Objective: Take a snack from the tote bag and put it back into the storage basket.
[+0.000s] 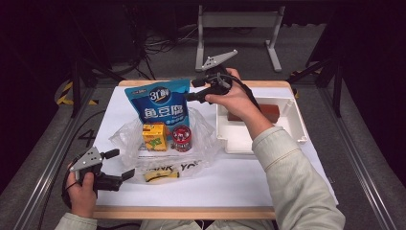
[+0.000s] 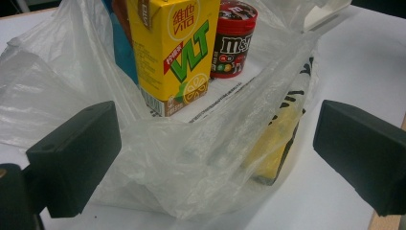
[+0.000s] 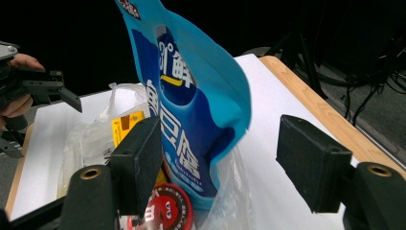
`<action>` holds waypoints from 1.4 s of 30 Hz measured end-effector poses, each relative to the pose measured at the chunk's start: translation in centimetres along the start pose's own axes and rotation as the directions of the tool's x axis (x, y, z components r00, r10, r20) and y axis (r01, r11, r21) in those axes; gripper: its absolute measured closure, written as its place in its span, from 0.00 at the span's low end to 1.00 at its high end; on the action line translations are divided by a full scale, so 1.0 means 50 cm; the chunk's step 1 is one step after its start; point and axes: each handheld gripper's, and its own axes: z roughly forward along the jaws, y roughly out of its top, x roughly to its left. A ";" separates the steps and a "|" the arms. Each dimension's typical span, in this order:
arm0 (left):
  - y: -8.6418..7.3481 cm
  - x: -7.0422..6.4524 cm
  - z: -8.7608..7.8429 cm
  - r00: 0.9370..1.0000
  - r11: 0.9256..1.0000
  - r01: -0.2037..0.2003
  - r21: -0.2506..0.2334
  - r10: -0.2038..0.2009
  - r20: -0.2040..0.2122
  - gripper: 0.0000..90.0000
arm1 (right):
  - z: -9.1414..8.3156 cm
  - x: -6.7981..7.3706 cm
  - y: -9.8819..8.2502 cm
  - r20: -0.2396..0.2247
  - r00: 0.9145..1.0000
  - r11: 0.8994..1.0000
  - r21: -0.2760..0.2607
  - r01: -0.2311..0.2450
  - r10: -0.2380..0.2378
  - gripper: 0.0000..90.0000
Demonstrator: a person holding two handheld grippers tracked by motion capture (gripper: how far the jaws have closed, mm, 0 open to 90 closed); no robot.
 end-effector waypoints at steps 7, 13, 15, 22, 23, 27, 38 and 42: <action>0.002 0.003 0.007 1.000 1.000 -0.006 0.002 0.006 0.015 0.04 | 0.031 0.000 0.004 -0.004 1.000 1.000 0.014 0.015 -0.015 0.37; 0.002 0.003 0.008 1.000 1.000 0.002 0.004 -0.002 0.020 0.04 | 0.057 -0.005 0.007 -0.006 1.000 1.000 -0.004 0.026 -0.026 0.37; 0.002 0.004 0.008 1.000 1.000 0.002 0.004 -0.002 0.021 0.04 | 0.065 -0.005 0.008 -0.009 0.999 0.999 0.000 0.033 -0.033 0.37; 0.002 0.004 0.006 1.000 1.000 -0.004 -0.002 0.004 0.015 0.04 | 0.090 0.003 0.006 -0.033 0.997 0.998 -0.001 0.070 -0.070 0.38; 0.002 0.004 0.006 1.000 1.000 0.000 -0.005 0.000 0.016 0.04 | 0.095 0.004 0.005 -0.035 0.996 0.997 0.000 0.078 -0.078 0.38; 0.002 0.004 0.006 1.000 1.000 -0.001 -0.003 0.002 0.016 0.04 | 0.114 0.011 0.004 -0.044 0.994 0.995 0.012 0.101 -0.100 0.38; 0.001 0.005 0.005 1.000 1.000 0.002 -0.001 -0.002 0.014 0.04 | 0.134 0.013 0.004 -0.031 0.989 0.989 0.031 0.145 -0.144 0.43; 0.002 0.005 0.006 1.000 1.000 -0.008 0.000 0.008 0.014 0.04 | 0.142 0.018 0.001 -0.032 0.983 0.982 0.049 0.181 -0.180 0.44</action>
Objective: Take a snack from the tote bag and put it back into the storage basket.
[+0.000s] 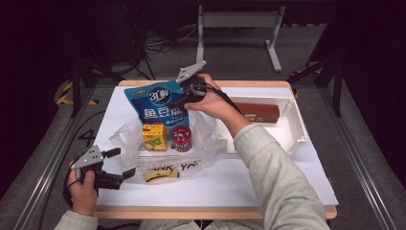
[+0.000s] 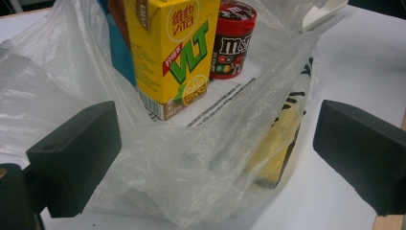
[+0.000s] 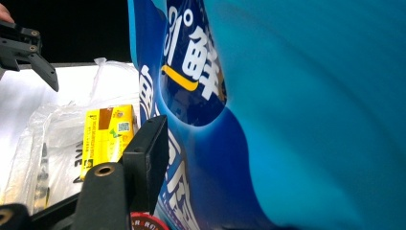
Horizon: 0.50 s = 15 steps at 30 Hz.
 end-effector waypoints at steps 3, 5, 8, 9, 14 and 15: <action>0.000 0.000 0.000 1.000 1.000 0.000 0.000 0.000 0.000 0.04 | 0.001 0.002 0.001 -0.002 1.000 1.000 -0.005 0.016 -0.016 0.46; 0.000 0.000 0.000 1.000 1.000 0.000 0.000 0.000 0.000 0.04 | 0.000 0.004 0.002 0.005 0.999 0.999 0.003 0.048 -0.048 0.52; 0.000 0.000 0.000 1.000 1.000 -0.001 -0.001 0.001 -0.001 0.04 | -0.002 0.005 0.003 0.007 0.997 0.997 0.015 0.071 -0.071 0.63; 0.000 0.000 0.000 1.000 1.000 -0.001 0.000 0.001 -0.002 0.04 | -0.003 0.006 0.003 0.000 0.997 0.997 0.019 0.074 -0.074 0.67; 0.000 0.000 0.000 1.000 1.000 0.001 -0.001 -0.001 -0.002 0.04 | -0.006 0.013 0.007 -0.010 0.994 0.993 0.044 0.109 -0.108 0.86; 0.000 0.000 0.000 1.000 1.000 0.001 -0.002 -0.001 -0.002 0.04 | -0.007 0.016 0.008 -0.010 0.994 0.992 0.053 0.112 -0.112 0.91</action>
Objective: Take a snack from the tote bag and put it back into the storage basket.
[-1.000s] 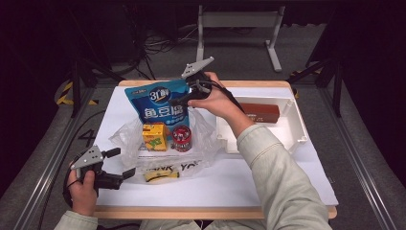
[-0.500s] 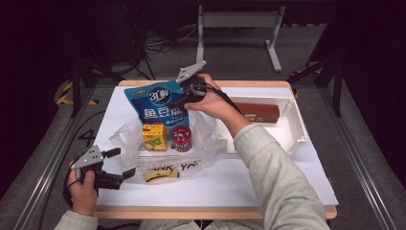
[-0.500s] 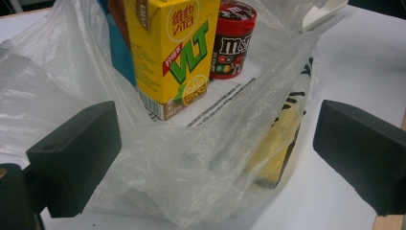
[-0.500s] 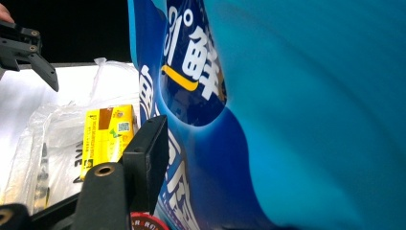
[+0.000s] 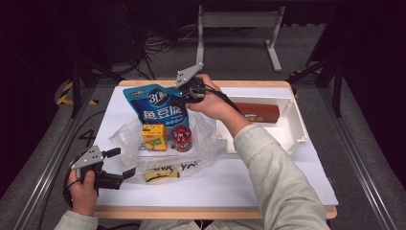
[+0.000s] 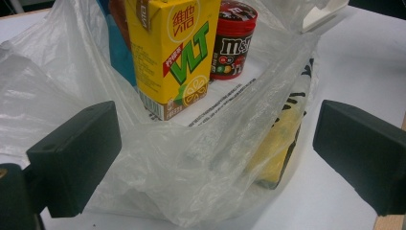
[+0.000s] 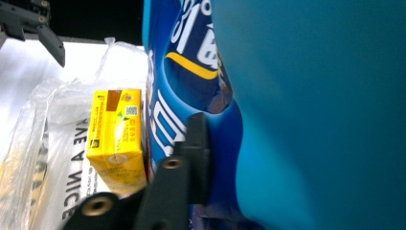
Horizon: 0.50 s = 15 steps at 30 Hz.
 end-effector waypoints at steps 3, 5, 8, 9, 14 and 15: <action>0.000 -0.001 0.000 1.000 1.000 0.006 -0.001 -0.006 -0.001 0.04 | 0.002 0.009 0.007 0.009 1.000 0.999 0.023 0.030 -0.030 1.00; 0.000 -0.001 -0.001 1.000 1.000 0.009 0.000 -0.009 -0.003 0.04 | 0.004 0.014 0.011 0.025 0.999 0.998 0.034 0.044 -0.044 1.00; -0.001 -0.001 -0.001 1.000 1.000 0.004 0.000 -0.004 -0.003 0.04 | 0.003 0.015 0.012 0.027 0.999 0.999 0.035 0.033 -0.034 1.00; -0.001 0.000 -0.001 1.000 1.000 0.001 -0.001 -0.001 -0.005 0.04 | 0.003 0.014 0.011 0.030 0.999 0.999 0.034 0.027 -0.028 1.00; -0.001 0.001 -0.001 1.000 1.000 0.003 -0.004 -0.003 -0.005 0.04 | 0.003 0.016 0.013 0.033 0.999 0.999 0.034 0.006 -0.008 1.00; -0.001 0.001 -0.001 1.000 1.000 0.002 -0.004 -0.002 -0.006 0.04 | 0.003 0.017 0.014 0.031 1.000 1.000 0.030 0.003 -0.004 1.00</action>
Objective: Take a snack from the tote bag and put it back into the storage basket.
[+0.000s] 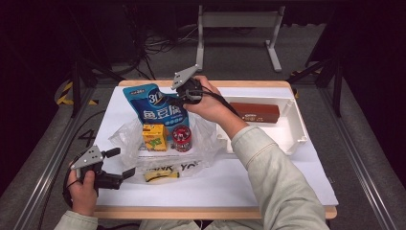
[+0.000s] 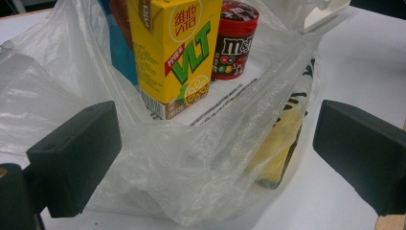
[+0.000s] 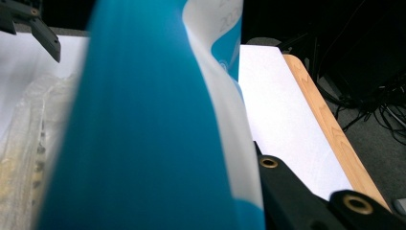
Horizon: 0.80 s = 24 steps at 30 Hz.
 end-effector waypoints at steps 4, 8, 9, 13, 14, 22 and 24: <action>0.000 0.000 0.000 1.000 1.000 0.002 0.002 -0.002 -0.002 0.04 | -0.002 0.005 0.007 -0.005 1.000 1.000 -0.013 -0.013 0.013 1.00; 0.000 0.001 0.000 1.000 1.000 -0.001 0.002 0.001 -0.002 0.04 | -0.014 0.008 0.022 -0.003 1.000 0.999 -0.035 -0.017 0.017 1.00; 0.000 0.001 0.000 1.000 1.000 0.001 0.002 -0.001 -0.001 0.04 | -0.017 0.008 0.024 -0.001 1.000 0.999 -0.045 -0.018 0.018 1.00; 0.000 0.001 0.000 1.000 1.000 0.003 0.003 -0.003 0.000 0.04 | -0.033 0.007 0.035 0.001 1.000 0.997 -0.072 -0.027 0.027 1.00; 0.000 0.001 0.001 1.000 1.000 0.008 0.003 -0.008 0.001 0.04 | -0.036 0.007 0.038 0.004 1.000 0.997 -0.076 -0.026 0.027 1.00; -0.001 0.001 0.001 1.000 1.000 0.012 0.003 -0.012 0.002 0.04 | -0.063 0.008 0.058 0.024 1.000 0.993 -0.115 -0.014 0.017 1.00; -0.001 0.001 0.001 1.000 1.000 0.012 0.006 -0.012 0.003 0.04 | -0.069 0.007 0.061 0.028 0.999 0.992 -0.122 -0.019 0.022 1.00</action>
